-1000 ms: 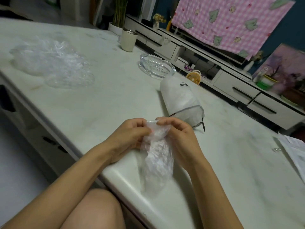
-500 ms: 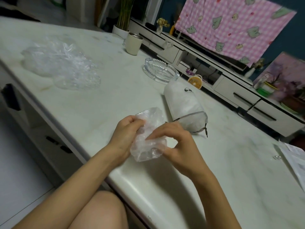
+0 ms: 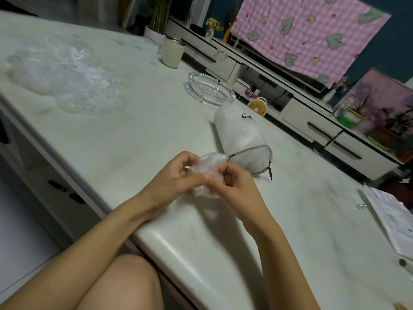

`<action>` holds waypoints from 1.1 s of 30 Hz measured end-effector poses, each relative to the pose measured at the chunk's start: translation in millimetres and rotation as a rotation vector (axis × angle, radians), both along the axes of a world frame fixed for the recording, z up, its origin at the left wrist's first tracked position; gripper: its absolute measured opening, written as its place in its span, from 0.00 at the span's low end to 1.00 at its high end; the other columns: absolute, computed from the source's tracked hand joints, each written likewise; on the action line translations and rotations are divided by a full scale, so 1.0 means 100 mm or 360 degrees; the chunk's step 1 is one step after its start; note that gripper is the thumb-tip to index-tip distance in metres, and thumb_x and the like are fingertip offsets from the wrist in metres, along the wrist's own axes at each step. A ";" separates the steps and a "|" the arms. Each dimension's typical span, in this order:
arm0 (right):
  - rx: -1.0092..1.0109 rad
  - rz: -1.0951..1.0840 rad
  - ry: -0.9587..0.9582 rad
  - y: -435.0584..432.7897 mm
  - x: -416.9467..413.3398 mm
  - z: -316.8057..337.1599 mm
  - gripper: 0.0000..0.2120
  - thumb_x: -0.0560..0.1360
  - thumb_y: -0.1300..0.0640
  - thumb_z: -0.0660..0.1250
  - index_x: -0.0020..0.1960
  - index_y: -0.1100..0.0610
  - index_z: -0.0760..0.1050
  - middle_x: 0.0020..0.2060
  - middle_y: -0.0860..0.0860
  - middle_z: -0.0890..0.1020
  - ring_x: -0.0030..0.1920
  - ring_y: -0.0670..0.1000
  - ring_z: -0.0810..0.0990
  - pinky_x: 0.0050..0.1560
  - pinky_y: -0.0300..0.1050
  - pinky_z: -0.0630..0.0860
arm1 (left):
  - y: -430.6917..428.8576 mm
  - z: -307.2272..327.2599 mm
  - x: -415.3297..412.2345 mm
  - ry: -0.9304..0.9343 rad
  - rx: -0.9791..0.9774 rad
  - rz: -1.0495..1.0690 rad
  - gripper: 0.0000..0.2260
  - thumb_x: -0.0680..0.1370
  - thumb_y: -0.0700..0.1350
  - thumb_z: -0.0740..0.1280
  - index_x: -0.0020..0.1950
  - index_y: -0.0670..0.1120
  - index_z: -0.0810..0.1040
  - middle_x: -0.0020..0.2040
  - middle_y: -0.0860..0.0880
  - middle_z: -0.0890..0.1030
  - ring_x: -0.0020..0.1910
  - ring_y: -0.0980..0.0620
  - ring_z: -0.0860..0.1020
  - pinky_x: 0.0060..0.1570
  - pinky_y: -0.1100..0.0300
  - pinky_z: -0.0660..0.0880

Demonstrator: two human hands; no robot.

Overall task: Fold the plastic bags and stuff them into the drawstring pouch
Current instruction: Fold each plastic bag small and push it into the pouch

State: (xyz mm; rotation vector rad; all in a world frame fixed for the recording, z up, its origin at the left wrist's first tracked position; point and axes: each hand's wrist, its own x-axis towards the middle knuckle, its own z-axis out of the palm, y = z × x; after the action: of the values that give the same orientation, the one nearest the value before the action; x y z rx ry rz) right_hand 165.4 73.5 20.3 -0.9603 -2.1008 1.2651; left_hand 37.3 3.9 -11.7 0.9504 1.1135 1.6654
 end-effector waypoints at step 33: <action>-0.0487 0.0092 0.0098 0.10 0.12 0.07 0.11 0.72 0.68 0.69 0.49 0.55 0.76 0.42 0.52 0.76 0.42 0.51 0.75 0.41 0.41 0.74 | -0.01 -0.04 -0.01 0.0248 0.0180 0.0202 0.02 0.65 0.47 0.69 0.32 0.51 0.79 0.44 0.52 0.82 0.41 0.56 0.77 0.37 0.66 0.73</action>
State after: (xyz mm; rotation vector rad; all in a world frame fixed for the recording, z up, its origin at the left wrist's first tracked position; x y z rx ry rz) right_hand 177.5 83.1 27.3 -0.9768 -1.9350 1.6584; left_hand 35.9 3.1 -15.5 1.1175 1.2146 1.7968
